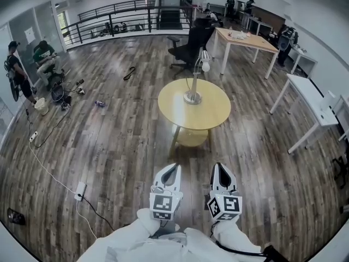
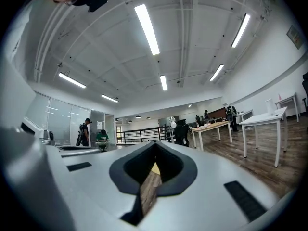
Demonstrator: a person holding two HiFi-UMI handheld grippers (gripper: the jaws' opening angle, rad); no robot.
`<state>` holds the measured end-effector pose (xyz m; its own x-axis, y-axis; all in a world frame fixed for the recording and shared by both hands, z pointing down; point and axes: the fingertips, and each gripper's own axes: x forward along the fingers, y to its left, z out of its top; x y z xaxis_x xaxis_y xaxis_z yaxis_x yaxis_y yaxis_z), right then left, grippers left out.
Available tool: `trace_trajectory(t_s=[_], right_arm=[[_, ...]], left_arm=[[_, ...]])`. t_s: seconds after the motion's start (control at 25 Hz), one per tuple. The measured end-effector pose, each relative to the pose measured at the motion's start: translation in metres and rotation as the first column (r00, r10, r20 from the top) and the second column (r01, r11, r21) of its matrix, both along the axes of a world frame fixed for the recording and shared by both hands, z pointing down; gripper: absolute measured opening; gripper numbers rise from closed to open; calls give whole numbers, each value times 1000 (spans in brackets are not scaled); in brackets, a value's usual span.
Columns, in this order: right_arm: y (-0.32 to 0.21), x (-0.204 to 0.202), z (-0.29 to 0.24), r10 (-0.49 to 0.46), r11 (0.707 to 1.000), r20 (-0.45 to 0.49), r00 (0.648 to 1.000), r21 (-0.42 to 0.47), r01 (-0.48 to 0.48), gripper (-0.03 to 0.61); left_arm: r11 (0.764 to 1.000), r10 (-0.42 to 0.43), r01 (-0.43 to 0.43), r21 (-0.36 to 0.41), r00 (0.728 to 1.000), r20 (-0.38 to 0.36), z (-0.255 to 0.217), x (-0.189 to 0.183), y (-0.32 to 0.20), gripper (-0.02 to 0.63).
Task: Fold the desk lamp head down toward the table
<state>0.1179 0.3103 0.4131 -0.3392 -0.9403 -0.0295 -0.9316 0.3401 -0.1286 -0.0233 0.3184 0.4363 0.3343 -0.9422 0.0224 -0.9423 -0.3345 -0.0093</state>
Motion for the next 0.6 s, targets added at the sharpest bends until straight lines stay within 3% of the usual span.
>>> trace_trajectory(t_s=[0.6], right_arm=[[-132,-11,5,58,998,-13,998,15,-58,9]], left_arm=[[998,57,-57,22,998,-1,9,-16,-134,0]])
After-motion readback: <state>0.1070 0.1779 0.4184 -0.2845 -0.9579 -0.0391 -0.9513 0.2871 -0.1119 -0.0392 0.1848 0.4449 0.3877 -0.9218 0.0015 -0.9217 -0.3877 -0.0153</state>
